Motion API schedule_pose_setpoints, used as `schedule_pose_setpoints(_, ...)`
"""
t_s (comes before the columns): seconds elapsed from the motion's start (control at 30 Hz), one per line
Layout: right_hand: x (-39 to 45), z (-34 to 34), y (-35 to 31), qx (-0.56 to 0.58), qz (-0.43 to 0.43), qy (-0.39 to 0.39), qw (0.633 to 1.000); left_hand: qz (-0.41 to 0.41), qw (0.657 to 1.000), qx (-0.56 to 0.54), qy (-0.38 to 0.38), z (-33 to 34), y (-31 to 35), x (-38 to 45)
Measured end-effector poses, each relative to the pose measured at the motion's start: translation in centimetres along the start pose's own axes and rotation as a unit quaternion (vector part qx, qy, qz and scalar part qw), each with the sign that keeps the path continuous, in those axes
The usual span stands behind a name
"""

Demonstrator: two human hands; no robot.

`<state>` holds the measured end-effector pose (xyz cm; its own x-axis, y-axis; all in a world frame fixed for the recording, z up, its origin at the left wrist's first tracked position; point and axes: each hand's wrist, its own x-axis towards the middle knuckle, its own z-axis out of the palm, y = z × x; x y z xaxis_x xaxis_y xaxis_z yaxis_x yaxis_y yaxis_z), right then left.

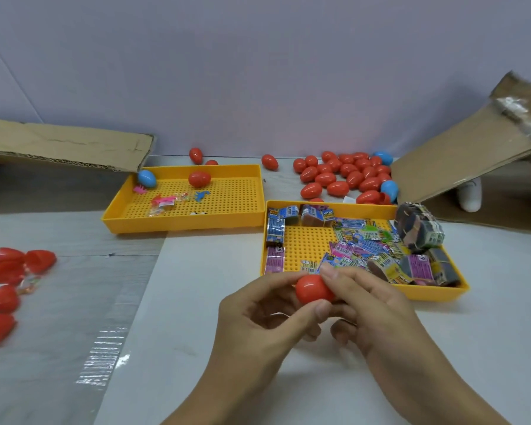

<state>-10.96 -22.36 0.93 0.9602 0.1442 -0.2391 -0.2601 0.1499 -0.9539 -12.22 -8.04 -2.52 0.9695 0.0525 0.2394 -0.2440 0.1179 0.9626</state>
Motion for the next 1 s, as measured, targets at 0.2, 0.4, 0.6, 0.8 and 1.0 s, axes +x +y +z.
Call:
schedule_pose_setpoints(0.2,0.2,-0.1,0.2,-0.030,0.008,-0.007,1.000,-0.024,1.000,-0.019,-0.007,0.0,-0.1,0.1)
schedule_pose_setpoints(0.4,0.3,-0.5,0.0,-0.043,0.017,-0.004,0.999,-0.070,0.996,-0.057,-0.004,0.0,-0.2,0.1)
schedule_pose_setpoints(0.6,0.4,-1.2,0.0,-0.054,0.033,-0.020,0.998,-0.066,0.997,-0.037,-0.017,0.1,-0.4,0.0)
schedule_pose_setpoints(0.8,0.3,-1.4,-0.2,-0.061,0.034,-0.037,0.997,-0.075,0.996,-0.041,-0.017,0.1,-0.3,0.0)
schedule_pose_setpoints(1.0,0.1,-1.2,-0.3,-0.089,0.035,-0.050,0.994,-0.097,0.994,-0.041,0.001,0.2,-0.3,0.1)
